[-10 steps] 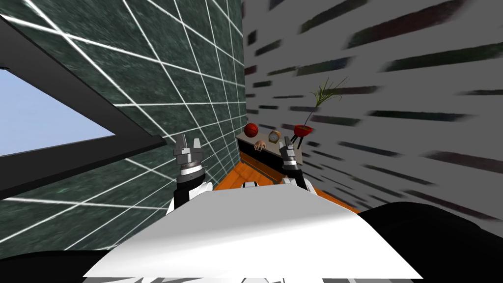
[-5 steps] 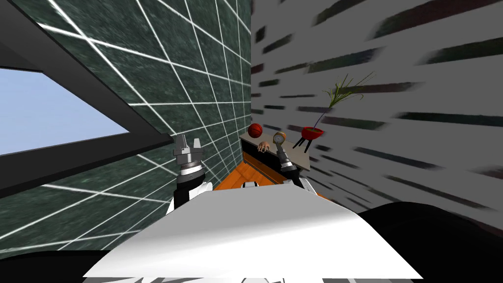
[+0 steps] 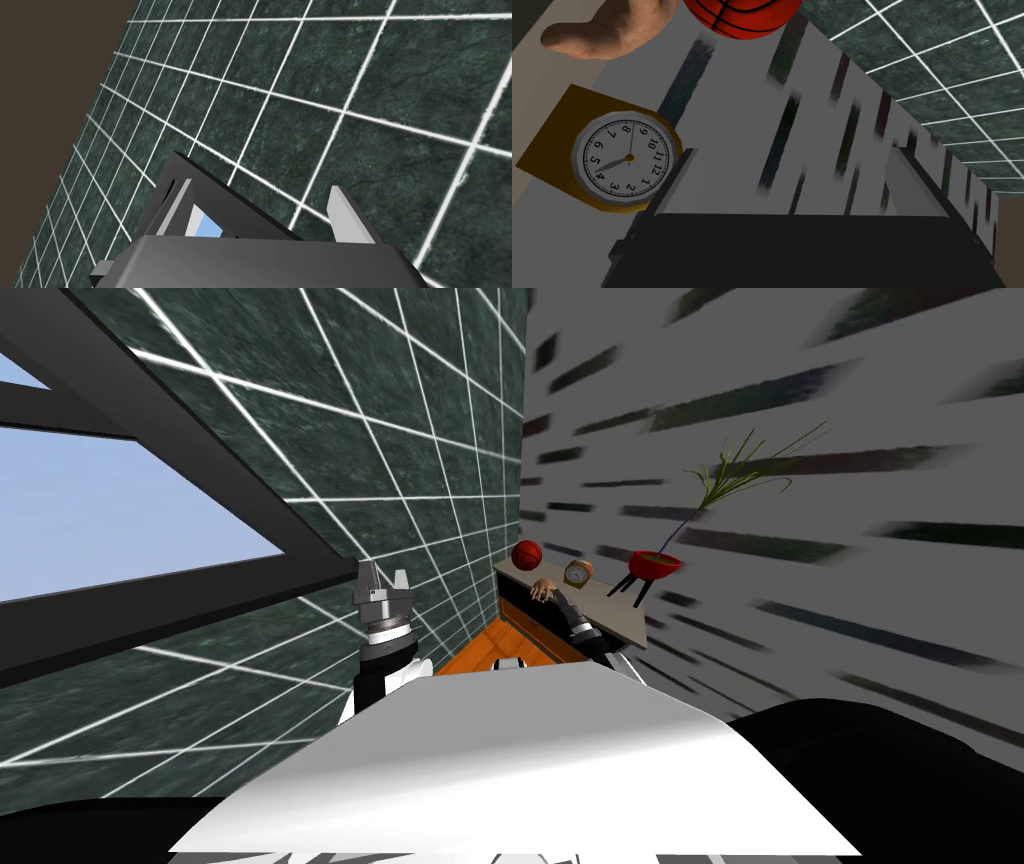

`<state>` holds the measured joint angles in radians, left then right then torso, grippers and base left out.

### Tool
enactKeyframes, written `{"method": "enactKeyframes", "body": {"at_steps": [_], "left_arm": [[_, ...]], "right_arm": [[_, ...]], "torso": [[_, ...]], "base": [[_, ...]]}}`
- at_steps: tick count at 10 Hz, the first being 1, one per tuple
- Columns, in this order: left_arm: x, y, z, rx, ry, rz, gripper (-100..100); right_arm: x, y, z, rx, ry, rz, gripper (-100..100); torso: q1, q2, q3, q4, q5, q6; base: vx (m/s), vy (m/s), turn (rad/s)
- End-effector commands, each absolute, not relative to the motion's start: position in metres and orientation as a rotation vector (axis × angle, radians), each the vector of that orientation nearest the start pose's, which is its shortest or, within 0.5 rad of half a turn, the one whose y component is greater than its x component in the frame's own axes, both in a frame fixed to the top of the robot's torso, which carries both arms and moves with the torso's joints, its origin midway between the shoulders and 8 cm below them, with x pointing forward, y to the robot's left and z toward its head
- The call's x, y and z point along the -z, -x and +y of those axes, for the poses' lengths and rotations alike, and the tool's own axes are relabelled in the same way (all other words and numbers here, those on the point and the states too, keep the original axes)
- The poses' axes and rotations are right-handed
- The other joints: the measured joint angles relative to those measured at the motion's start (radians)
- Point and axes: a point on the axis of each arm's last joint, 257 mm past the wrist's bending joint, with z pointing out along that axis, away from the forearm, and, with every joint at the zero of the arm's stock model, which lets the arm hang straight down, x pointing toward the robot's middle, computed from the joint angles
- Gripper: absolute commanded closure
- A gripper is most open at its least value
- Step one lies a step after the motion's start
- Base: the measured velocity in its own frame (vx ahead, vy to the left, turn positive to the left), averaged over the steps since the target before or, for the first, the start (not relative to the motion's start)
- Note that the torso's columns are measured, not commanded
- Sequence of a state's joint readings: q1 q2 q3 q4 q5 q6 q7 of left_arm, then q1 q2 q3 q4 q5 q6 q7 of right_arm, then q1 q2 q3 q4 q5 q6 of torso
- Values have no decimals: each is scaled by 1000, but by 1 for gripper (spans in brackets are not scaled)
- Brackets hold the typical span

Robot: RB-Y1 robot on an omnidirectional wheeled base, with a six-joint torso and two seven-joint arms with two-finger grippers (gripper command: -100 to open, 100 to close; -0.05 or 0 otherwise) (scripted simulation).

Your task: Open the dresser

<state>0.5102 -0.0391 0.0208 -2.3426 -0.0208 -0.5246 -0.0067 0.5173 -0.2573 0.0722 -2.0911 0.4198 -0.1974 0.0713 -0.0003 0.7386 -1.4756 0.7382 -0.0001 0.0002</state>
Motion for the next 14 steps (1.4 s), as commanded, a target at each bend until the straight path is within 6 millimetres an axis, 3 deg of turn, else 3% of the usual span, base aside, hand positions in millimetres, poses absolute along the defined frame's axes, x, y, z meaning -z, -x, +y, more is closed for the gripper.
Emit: {"method": "enactKeyframes", "body": {"at_steps": [1,2,3,4,5,6,7,8,9,10,11,12,13,14], "left_arm": [[-53,-324,285,1272,603,538,0],[-53,-324,285,1272,603,538,0],[-53,-324,285,1272,603,538,0],[-53,-324,285,1272,603,538,0],[-53,-324,285,1272,603,538,0],[-53,-324,285,1272,603,538,0],[-53,-324,285,1272,603,538,0],[-53,-324,285,1272,603,538,0],[-53,-324,285,1272,603,538,0],[-53,-324,285,1272,603,538,0],[-53,-324,285,1272,603,538,0],[-53,-324,285,1272,603,538,0],[-53,-324,285,1272,603,538,0],[-53,-324,285,1272,603,538,0]], "right_arm": [[185,-399,-255,-697,-446,1464,-100],[208,-397,-262,-615,-412,1533,-100],[208,-397,-261,-603,-397,1537,-100],[231,-395,-270,-520,-360,1603,-100],[231,-395,-270,-506,-344,1607,-100],[253,-391,-280,-424,-307,1669,-100],[253,-391,-280,-406,-285,1673,-100],[274,-386,-292,-322,-244,1732,-100],[274,-386,-292,-304,-222,1734,-100],[293,-380,-305,-218,-175,1789,-100],[293,-380,-305,-201,-154,1790,-100],[311,-373,-319,-115,-104,1840,-100],[311,-374,-319,-98,-82,1840,-100],[327,-366,-334,-11,-26,1884,-100]], "torso": [[0,-1,0,0,0,0],[1,0,0,0,0,0],[1,-1,0,0,0,-1],[0,0,0,0,0,0],[0,-1,0,0,0,0],[0,0,0,0,0,0],[0,-1,0,0,0,0],[0,0,0,0,0,0],[1,0,0,0,0,0],[1,0,0,0,0,0],[0,-1,0,0,0,0],[0,0,0,0,0,0],[0,0,0,0,0,0],[0,0,0,0,0,0]], "base": [[33,-5,88],[36,0,175],[34,-1,81],[41,0,165],[35,-9,85],[36,-12,149],[31,-13,98],[34,-6,169],[30,-9,114],[34,-11,200],[27,-12,104],[25,-8,178],[19,-9,95],[14,-7,245]]}}
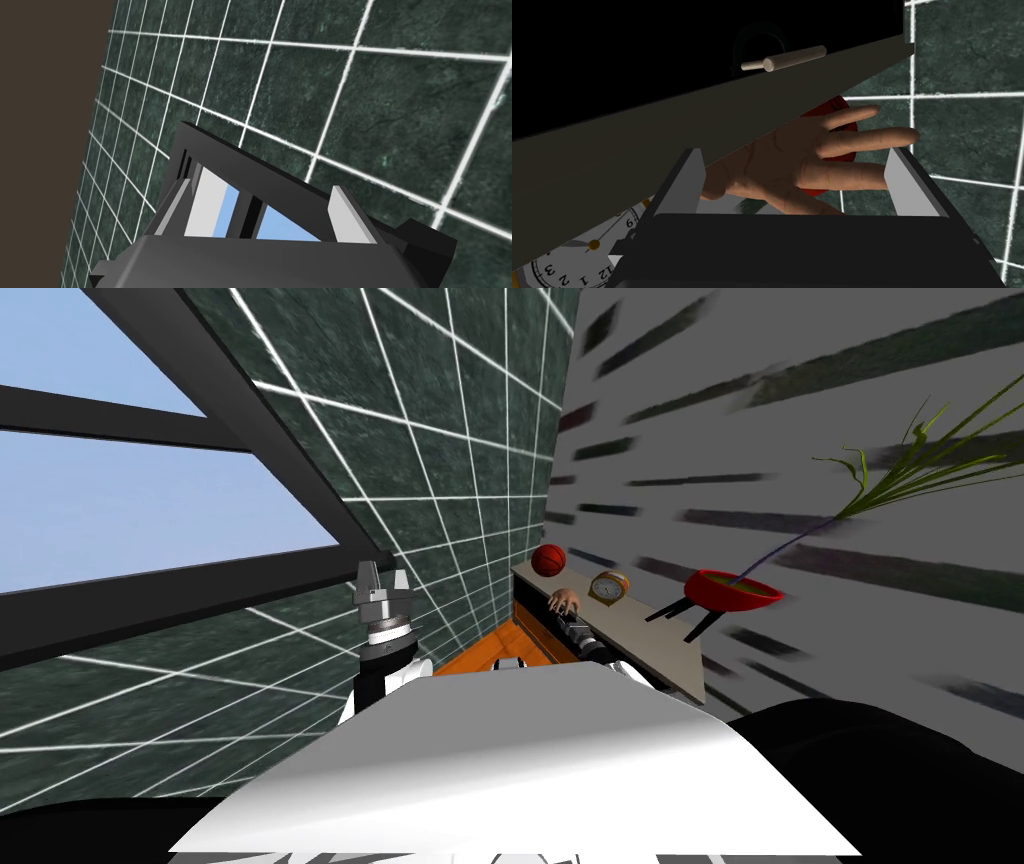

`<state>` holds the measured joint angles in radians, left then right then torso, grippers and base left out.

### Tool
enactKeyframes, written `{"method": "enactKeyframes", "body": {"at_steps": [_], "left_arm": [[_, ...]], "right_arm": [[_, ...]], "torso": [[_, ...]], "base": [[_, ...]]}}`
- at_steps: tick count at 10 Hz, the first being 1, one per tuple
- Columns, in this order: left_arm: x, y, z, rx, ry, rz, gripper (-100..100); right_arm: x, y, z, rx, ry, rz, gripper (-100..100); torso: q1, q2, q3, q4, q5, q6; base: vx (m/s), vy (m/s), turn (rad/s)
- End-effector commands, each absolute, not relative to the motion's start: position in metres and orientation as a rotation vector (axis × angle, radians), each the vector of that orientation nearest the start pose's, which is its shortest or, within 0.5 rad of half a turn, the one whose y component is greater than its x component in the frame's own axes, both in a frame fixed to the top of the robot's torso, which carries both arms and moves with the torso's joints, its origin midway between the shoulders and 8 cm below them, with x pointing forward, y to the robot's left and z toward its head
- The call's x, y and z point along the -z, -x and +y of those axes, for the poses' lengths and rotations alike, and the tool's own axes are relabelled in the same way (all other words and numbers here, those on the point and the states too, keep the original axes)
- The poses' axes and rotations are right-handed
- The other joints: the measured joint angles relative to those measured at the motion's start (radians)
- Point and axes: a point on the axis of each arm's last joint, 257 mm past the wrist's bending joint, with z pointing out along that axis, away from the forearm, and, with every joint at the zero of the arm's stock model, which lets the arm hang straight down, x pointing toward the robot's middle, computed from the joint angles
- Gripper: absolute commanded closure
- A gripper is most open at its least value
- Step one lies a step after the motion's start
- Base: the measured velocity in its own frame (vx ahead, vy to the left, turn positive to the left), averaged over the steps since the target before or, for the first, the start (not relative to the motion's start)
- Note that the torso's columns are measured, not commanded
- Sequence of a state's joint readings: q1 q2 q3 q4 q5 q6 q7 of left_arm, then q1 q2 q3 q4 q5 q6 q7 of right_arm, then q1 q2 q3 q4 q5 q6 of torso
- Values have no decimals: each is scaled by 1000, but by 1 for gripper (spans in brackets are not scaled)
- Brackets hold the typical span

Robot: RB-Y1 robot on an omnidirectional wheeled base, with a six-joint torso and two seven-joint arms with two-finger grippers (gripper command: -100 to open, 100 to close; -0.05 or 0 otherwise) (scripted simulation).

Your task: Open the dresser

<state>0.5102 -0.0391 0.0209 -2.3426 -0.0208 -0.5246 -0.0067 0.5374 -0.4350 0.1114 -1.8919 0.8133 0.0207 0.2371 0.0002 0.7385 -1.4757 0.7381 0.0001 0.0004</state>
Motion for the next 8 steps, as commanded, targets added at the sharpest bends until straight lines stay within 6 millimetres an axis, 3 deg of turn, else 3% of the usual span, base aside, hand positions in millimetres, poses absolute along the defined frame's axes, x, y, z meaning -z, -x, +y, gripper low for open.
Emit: {"method": "enactKeyframes", "body": {"at_steps": [1,2,5,8], "left_arm": [[-53,-324,285,1272,603,538,0],[-53,-324,285,1272,603,538,0],[-53,-324,285,1272,603,538,0],[-53,-324,285,1272,603,538,0]], "right_arm": [[327,-366,-334,4,-6,1883,-100],[341,-359,-349,90,53,1923,-100],[353,-352,-366,203,155,1951,-100],[371,-337,-398,386,314,1996,-100]], "torso": [[0,0,0,0,0,-1],[-1,0,0,0,0,1],[-11,-10,-5,-4,-5,-1],[-18,-17,-8,-6,-7,-1]], "base": [[12,-8,94],[4,2,163],[-7,2,130],[-22,-1,179]]}}
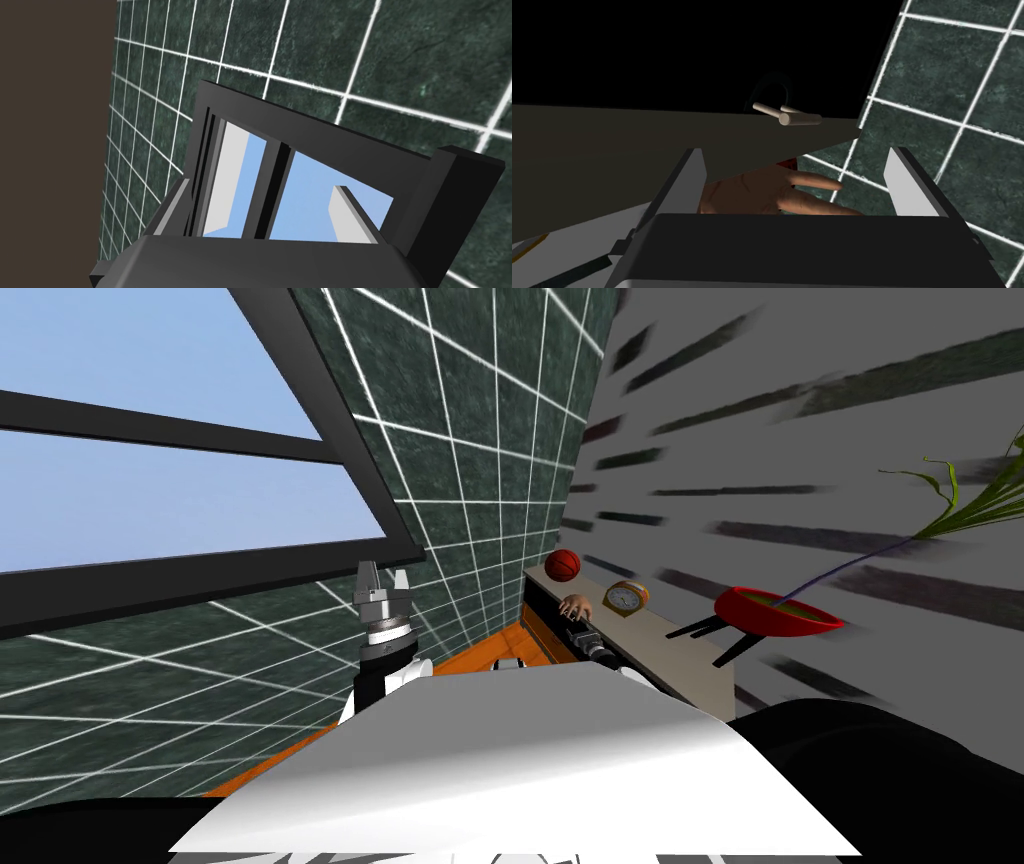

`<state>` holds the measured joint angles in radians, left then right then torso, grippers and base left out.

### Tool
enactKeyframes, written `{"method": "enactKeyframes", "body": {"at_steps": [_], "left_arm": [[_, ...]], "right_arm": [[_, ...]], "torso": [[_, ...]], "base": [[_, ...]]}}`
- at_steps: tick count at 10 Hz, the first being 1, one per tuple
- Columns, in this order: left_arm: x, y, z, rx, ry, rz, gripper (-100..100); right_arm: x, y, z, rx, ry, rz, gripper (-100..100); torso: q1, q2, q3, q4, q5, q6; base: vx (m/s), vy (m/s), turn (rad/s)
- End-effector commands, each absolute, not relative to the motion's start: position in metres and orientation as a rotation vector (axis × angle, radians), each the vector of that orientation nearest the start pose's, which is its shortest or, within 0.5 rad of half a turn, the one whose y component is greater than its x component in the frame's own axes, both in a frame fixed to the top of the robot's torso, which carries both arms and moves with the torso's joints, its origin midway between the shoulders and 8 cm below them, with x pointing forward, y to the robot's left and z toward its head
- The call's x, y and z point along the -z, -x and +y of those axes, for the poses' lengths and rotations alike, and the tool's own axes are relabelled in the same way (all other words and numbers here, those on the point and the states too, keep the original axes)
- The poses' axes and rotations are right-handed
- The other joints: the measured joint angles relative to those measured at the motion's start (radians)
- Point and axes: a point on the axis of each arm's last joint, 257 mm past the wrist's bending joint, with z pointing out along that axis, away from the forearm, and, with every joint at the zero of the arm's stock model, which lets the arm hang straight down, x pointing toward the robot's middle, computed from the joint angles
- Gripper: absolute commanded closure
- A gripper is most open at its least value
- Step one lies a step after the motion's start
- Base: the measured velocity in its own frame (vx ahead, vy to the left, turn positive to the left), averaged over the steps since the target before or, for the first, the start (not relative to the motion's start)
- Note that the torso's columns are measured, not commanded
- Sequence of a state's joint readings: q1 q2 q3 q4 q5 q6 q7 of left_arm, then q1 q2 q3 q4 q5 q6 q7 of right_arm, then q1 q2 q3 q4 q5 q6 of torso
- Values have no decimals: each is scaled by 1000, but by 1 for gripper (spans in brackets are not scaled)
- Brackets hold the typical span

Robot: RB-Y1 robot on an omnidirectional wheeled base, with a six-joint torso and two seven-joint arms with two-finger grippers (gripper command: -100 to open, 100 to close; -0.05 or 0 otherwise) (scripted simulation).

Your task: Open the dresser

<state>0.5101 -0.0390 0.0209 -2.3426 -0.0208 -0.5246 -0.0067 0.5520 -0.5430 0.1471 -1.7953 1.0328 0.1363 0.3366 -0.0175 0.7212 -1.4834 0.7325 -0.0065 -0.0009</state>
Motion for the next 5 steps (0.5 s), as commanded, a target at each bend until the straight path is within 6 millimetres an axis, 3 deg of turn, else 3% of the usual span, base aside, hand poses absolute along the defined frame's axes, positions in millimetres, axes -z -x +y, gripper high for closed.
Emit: {"method": "enactKeyframes", "body": {"at_steps": [1,3,5], "left_arm": [[-53,-324,285,1272,603,538,0],[-53,-324,285,1272,603,538,0],[-53,-324,285,1272,603,538,0]], "right_arm": [[371,-337,-398,391,322,1994,-100],[384,-323,-430,551,471,2021,-100],[383,-323,-430,563,489,2014,-100]], "torso": [[-2,-2,0,0,-1,-3],[-7,-6,-2,0,-2,-4],[-8,-6,-2,1,-1,-2]], "base": [[-24,3,111],[-39,10,221],[-24,1,90]]}}
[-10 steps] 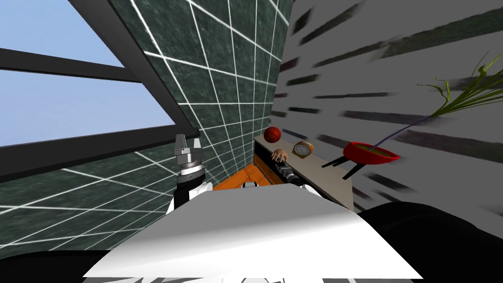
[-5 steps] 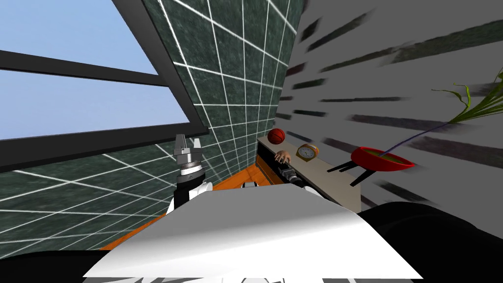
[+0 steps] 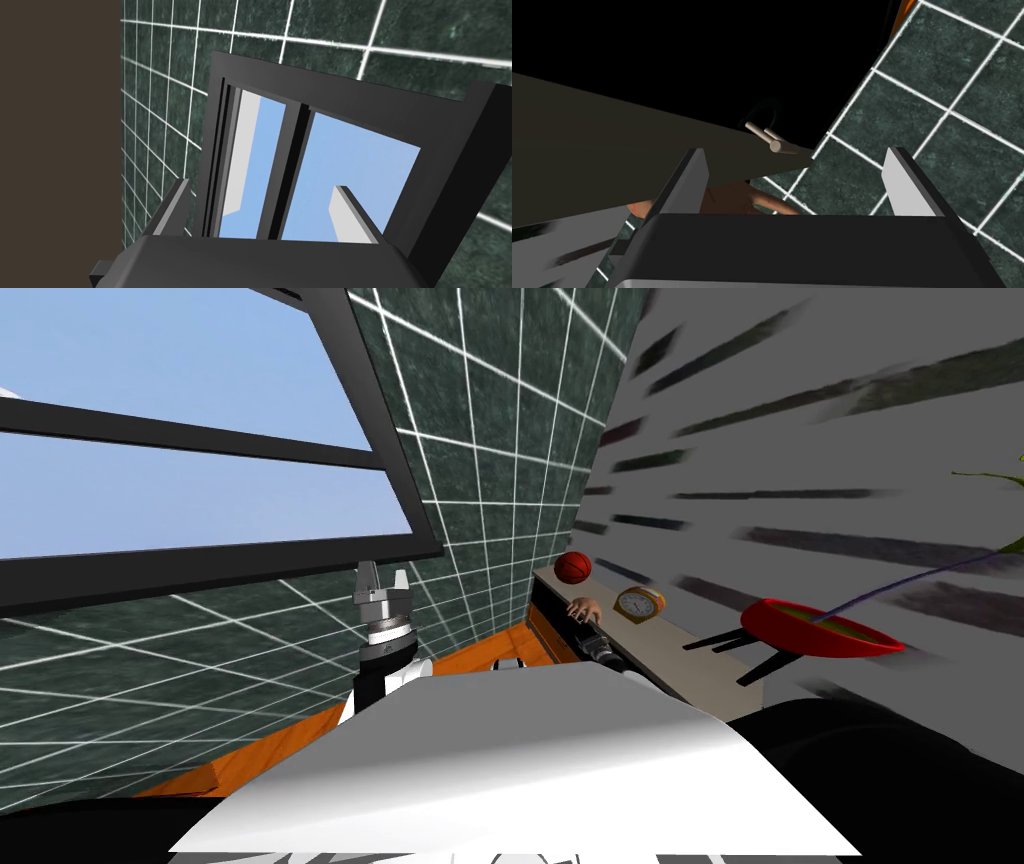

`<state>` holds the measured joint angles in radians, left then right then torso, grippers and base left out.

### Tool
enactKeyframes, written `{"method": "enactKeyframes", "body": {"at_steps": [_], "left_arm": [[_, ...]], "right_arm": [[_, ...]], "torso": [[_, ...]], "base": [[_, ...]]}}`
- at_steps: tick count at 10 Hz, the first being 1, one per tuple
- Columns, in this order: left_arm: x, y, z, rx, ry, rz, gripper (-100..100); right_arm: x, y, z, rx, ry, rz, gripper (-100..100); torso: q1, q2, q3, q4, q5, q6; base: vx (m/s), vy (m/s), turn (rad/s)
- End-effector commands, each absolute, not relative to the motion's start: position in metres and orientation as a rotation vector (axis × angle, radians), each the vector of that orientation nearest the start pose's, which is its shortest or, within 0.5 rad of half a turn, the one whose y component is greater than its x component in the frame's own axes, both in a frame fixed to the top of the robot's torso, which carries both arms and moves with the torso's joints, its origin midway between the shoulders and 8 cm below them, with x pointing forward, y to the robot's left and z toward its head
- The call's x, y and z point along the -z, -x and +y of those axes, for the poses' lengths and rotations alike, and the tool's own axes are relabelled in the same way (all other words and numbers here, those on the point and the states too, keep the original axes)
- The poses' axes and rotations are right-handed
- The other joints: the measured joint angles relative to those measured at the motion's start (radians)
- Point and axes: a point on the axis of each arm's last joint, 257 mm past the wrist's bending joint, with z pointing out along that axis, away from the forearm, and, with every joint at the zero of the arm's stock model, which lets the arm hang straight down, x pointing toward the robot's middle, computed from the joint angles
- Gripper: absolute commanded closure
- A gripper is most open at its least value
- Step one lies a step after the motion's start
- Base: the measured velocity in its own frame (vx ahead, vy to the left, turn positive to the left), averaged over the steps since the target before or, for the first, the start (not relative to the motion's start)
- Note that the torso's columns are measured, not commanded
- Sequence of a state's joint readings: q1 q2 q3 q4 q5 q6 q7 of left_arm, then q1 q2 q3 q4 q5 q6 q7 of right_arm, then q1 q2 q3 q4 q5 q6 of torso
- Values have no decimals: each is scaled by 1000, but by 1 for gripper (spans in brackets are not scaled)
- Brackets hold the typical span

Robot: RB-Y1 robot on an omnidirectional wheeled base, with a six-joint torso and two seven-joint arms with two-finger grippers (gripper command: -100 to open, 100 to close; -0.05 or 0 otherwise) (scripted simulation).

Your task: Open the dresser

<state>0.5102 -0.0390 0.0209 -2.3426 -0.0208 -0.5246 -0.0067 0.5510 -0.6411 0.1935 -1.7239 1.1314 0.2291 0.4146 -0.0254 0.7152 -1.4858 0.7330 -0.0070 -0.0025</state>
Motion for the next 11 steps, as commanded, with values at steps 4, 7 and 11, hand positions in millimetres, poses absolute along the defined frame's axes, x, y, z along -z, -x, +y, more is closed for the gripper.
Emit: {"method": "enactKeyframes", "body": {"at_steps": [4,7,11], "left_arm": [[-53,-324,285,1272,603,538,0],[-53,-324,285,1272,603,538,0],[-53,-324,285,1272,603,538,0]], "right_arm": [[390,-311,-460,717,652,2016,-100],[393,-301,-487,853,807,2002,-100],[392,-288,-521,1025,1020,1961,-100]], "torso": [[6,7,4,4,3,-2],[6,6,3,4,5,0],[9,7,3,5,6,-3]], "base": [[-29,-1,157],[-51,15,179],[-73,18,205]]}}
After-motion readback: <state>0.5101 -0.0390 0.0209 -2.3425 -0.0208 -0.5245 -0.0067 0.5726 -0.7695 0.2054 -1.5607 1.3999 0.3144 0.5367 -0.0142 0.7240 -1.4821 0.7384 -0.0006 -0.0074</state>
